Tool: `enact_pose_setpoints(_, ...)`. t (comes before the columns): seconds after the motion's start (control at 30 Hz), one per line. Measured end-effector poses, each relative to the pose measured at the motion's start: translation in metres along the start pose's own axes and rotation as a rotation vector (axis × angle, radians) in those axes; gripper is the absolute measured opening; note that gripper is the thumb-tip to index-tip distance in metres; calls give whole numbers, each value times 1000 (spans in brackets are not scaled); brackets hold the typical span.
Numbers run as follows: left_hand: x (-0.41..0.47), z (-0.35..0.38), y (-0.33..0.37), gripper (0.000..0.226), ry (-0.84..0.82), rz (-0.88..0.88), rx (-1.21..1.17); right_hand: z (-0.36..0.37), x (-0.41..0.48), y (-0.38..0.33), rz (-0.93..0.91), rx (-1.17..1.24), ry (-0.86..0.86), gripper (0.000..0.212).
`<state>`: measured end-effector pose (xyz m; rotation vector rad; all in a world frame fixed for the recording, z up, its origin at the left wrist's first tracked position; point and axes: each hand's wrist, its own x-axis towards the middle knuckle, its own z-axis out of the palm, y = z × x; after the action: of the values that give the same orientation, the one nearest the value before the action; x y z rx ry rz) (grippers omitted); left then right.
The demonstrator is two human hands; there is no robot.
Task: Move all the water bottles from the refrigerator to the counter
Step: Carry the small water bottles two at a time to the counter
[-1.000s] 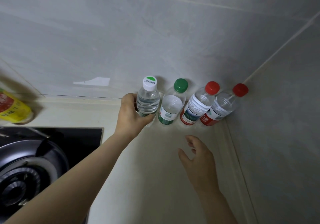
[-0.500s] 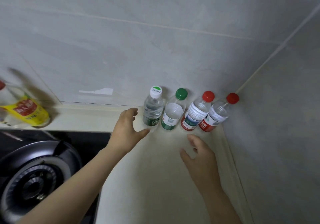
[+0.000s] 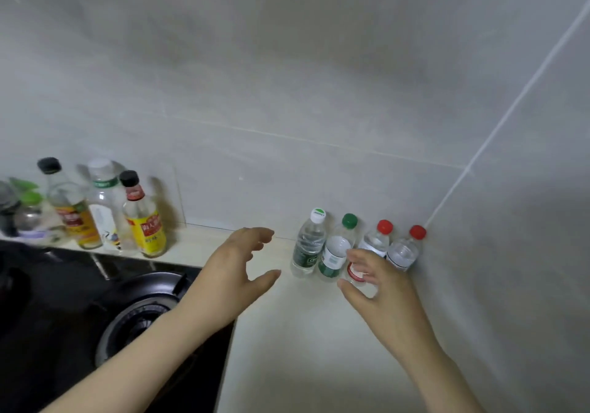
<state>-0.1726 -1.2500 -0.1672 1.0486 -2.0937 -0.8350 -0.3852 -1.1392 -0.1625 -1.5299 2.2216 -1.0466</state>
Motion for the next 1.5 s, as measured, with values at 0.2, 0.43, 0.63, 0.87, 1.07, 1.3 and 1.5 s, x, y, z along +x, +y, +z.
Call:
enact_pose_setpoints(0.2,-31,-61,38,55,100,91,46,-32,-8,-65,-205,37,-3,41)
enact_pose_setpoints(0.43,-77,-112,75,52,265,85,160,-47,-10,-122,-445,100,-89,42)
enact_pose_setpoints(0.63,-146,-133,105,55,472,-7,275,-40,-19,-165,-663,186,-268,42)
enact_pose_setpoints(0.87,-241,-154,136,48,684,-198,396,-17,-65,-218,-896,299,-442,40)
enact_pose_setpoints(1.07,-327,-180,159,50,840,-336,499,0,-127,-274,-1075,363,-573,43)
enact_pose_setpoints(1.3,-447,-211,186,54,987,-488,561,19,-228,-347,-1286,447,-690,43)
enact_pose_setpoints(1.5,-562,-231,216,49,1126,-575,696,37,-338,-401,-1458,517,-813,45)
